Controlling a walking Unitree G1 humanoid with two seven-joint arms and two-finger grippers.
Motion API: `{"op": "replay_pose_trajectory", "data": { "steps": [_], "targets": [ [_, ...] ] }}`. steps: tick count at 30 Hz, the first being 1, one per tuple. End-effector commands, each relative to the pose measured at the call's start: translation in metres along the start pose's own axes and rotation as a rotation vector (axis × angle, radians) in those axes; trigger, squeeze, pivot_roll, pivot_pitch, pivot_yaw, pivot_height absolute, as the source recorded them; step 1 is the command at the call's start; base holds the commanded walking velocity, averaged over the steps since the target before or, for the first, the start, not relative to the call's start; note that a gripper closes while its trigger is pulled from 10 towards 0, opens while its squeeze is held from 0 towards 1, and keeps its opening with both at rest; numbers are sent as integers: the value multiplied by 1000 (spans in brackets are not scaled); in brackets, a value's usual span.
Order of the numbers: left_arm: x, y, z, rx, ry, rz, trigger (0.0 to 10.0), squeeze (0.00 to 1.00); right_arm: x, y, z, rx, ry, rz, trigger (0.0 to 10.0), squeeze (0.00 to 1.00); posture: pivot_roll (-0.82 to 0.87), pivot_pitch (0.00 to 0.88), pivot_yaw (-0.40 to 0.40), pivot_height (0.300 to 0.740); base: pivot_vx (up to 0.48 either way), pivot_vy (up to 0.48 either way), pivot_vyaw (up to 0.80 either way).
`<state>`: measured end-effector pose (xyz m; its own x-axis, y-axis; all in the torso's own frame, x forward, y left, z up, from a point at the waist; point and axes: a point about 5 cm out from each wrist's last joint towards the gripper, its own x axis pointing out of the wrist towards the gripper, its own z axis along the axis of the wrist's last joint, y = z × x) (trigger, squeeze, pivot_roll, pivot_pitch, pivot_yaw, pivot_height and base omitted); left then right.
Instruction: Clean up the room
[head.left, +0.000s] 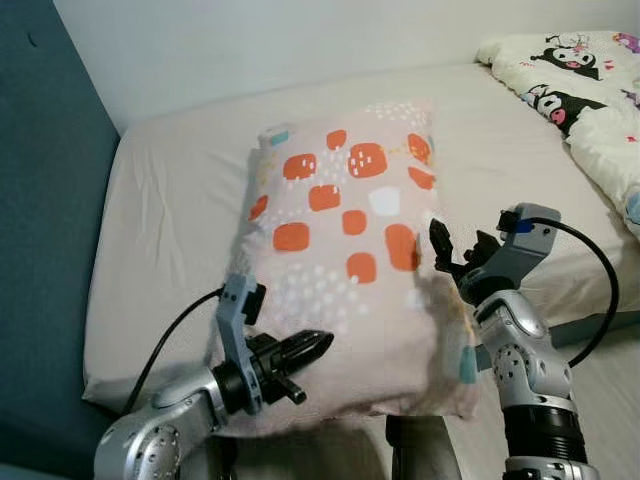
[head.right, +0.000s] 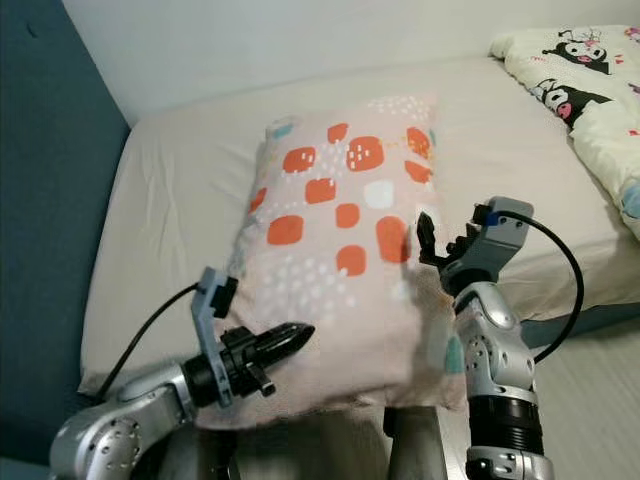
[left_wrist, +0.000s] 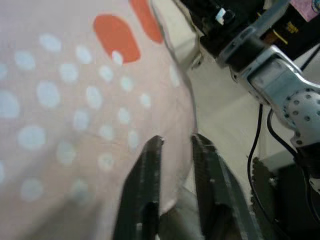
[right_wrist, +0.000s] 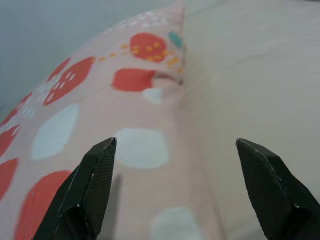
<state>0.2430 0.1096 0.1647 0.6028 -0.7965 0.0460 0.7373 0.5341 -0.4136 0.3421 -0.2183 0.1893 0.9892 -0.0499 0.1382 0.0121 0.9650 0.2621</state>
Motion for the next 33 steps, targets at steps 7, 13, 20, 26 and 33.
{"op": "replay_pose_trajectory", "data": {
  "steps": [7,13,20,26,33],
  "targets": [
    [-16,17,17,86,-27,45,10000,0,2,-11,4,-29,-12,-35,10000,0,27,201,26,534,0,0,0],
    [-18,41,32,132,-78,181,10000,0,5,-18,5,-51,-4,-57,10000,16,25,206,25,534,0,0,0],
    [-20,132,49,-130,-272,673,10000,1000,17,-19,-21,332,136,126,10000,1000,-2,234,17,534,0,0,0],
    [-16,139,47,-196,-288,664,10000,1000,17,-20,-29,435,185,167,10000,1000,-3,248,11,534,0,0,0],
    [-1,147,28,-307,-218,614,10000,1000,15,-29,-47,628,319,168,10000,1000,1,291,14,534,0,0,0]
  ]
}}
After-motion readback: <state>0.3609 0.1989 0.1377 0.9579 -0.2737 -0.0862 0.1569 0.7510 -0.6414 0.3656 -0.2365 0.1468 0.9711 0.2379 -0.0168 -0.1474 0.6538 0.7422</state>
